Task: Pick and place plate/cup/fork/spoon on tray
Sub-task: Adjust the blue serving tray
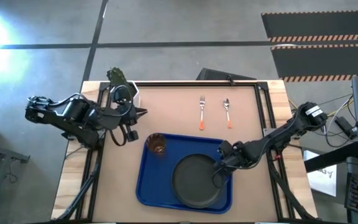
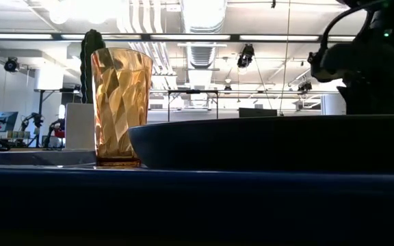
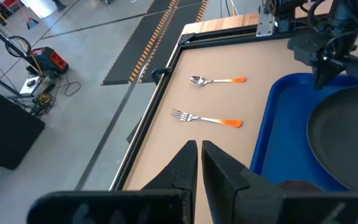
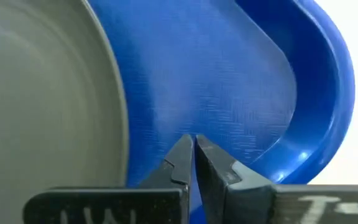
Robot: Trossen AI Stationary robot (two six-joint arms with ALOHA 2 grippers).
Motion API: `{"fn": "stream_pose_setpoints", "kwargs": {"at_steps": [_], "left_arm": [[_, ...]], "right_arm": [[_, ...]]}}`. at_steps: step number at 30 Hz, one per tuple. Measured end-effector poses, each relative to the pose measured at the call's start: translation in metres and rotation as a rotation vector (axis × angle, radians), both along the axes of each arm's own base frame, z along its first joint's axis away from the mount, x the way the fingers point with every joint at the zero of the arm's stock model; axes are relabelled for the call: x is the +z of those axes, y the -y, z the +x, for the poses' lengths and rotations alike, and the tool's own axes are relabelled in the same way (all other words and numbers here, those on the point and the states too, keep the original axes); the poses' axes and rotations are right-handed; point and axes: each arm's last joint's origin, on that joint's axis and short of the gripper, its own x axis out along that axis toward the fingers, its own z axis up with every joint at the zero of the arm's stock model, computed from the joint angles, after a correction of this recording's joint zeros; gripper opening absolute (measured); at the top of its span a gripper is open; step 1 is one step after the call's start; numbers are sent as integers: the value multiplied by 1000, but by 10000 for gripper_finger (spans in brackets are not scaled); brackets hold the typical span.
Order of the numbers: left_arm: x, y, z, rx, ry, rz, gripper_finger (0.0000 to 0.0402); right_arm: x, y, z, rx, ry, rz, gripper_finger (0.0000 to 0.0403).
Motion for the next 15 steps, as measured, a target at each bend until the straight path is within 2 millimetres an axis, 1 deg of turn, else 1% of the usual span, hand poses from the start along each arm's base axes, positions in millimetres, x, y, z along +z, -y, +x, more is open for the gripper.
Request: {"fn": "stream_pose_setpoints", "kwargs": {"at_steps": [6,11,15], "left_arm": [[0,0,0,0,0,0,6],[0,0,0,1,1,-2,6],[-1,0,0,1,0,-3,6]], "right_arm": [[-9,4,-8,3,-44,-22,8],[-10,9,-17,6,-139,-75,8],[-10,12,-22,4,-181,-126,8]]}}
